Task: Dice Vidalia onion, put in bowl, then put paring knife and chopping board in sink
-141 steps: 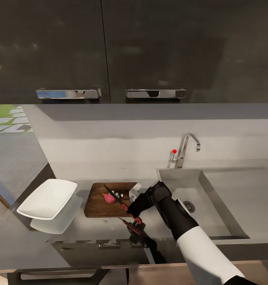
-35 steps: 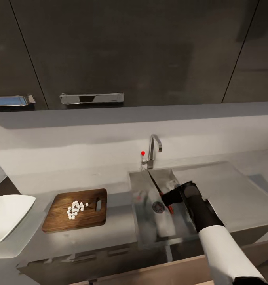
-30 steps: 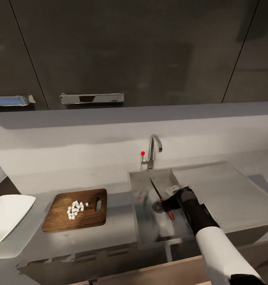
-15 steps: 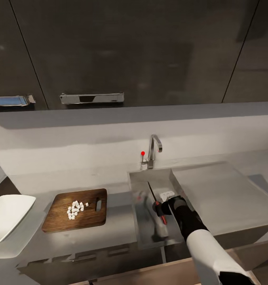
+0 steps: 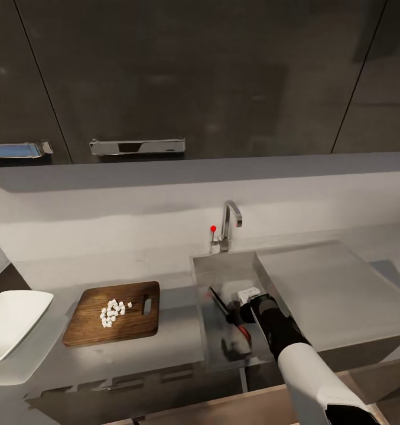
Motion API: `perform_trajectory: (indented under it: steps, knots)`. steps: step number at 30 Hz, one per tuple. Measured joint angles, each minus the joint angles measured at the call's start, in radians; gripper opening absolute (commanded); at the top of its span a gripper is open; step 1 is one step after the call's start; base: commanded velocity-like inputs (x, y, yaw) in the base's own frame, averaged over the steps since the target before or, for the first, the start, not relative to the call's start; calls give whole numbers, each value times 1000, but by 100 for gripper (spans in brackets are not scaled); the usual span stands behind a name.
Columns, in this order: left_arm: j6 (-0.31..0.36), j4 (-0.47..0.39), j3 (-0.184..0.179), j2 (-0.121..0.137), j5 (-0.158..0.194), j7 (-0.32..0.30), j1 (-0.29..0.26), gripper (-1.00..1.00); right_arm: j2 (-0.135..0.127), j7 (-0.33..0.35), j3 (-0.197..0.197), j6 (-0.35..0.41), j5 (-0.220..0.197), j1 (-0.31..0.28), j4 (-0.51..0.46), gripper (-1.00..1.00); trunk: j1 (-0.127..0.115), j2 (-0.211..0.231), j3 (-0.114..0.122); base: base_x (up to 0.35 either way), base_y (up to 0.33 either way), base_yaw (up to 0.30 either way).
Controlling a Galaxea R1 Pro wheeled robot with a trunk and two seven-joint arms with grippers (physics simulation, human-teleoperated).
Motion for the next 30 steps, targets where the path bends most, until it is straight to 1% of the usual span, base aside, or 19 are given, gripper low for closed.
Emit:
perform_trajectory:
  steps: [4,9,10,12,13,15,16,17,19,20,21,24,30]
  knots:
    - [0,0,0,0,0,0,0,100,0,0,0,0,0,0,-1,100,0,0,0,0,0,0]
    - [0,0,0,0,0,0,0,100,-2,7,-1,0,0,0,-32,100,0,0,0,0,0,0]
    - [0,0,0,0,0,0,0,100,-3,11,-2,1,0,0,-68,100,0,0,0,0,0,0]
    - [0,0,0,0,0,0,0,100,-2,36,1,9,0,0,-179,100,0,0,0,0,0,0]
    - [0,1,0,0,0,0,0,100,-2,58,2,19,-1,0,-257,100,0,0,0,0,0,0]
    - [1,1,0,0,0,0,0,100,4,125,3,81,-1,2,-402,100,0,0,0,0,0,0]
    - [1,1,1,0,0,0,0,100,5,153,3,110,-1,4,-456,100,0,0,0,0,0,0]
    - [1,1,1,0,0,0,0,100,6,196,4,152,-1,8,-545,100,0,0,0,0,0,0]
    - [1,1,1,0,0,0,0,100,6,244,5,212,0,22,-682,100,0,0,0,0,0,0]
    - [2,3,1,0,0,0,0,100,6,263,8,251,1,45,-758,100,0,0,0,0,0,0]
    - [2,3,1,0,0,0,0,100,7,273,14,271,2,61,-799,100,0,0,0,0,0,0]
    - [1,4,1,0,0,0,0,100,7,281,31,289,3,76,-834,100,0,0,0,0,0,0]
    - [0,3,2,1,0,0,0,100,8,283,37,292,4,80,-839,100,0,0,0,-128,92,0]
